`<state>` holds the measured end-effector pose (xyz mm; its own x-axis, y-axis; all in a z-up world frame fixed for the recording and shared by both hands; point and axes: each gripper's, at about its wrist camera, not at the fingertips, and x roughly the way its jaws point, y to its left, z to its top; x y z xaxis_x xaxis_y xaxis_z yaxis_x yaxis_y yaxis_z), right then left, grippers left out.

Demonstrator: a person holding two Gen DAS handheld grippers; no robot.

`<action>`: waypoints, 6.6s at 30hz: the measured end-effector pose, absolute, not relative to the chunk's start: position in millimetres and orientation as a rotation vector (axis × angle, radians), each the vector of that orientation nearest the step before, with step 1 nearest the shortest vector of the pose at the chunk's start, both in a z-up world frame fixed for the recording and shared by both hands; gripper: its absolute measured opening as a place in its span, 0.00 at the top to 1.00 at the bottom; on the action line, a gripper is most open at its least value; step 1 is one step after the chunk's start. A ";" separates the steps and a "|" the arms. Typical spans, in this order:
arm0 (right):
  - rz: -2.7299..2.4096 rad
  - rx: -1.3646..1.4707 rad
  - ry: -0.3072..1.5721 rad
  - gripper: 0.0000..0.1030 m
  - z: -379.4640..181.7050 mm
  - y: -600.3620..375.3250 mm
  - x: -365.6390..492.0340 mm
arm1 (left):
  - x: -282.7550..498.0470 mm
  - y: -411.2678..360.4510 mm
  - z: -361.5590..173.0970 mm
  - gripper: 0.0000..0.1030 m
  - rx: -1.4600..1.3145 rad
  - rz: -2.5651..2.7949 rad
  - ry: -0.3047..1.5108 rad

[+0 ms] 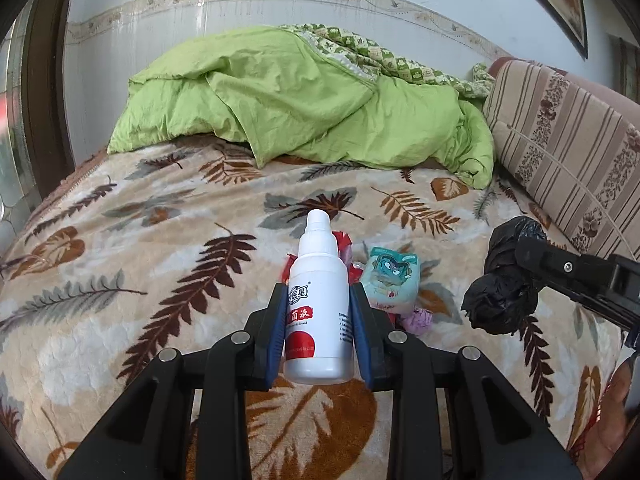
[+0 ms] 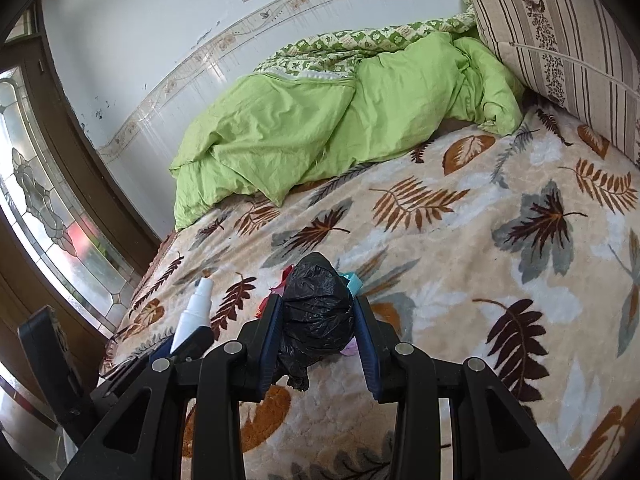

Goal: Collect trash
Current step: 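Carry the bag and bottle over the red basket and open both tools, then move both empty tools back over the remaining trash, then grasp the red wrapper with the left tool while the right tool grasps the purple crumpled item, then lift the red wrapper and purple crumpled item up from the bed with both tools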

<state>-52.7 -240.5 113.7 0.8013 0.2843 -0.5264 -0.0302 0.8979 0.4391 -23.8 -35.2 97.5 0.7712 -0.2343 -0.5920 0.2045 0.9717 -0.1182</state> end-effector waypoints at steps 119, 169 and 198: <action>0.296 -0.018 0.995 0.69 20.0 -194.0 38.5 | 82.1 2.3 57.6 0.38 -0.239 -0.398 0.869; 0.235 0.367 0.746 0.70 89.9 -227.6 -101.4 | -67.4 -12.2 108.1 0.64 -0.122 -0.281 0.730; 0.214 0.271 0.734 0.70 87.4 -206.9 -104.9 | -83.5 -19.9 86.0 0.64 -0.030 -0.231 0.671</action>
<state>-104.9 -206.9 87.4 0.7233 0.2853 -0.6288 -0.0970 0.9436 0.3166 -83.5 -19.9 86.0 0.7589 -0.2213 -0.6124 0.2022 0.9741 -0.1014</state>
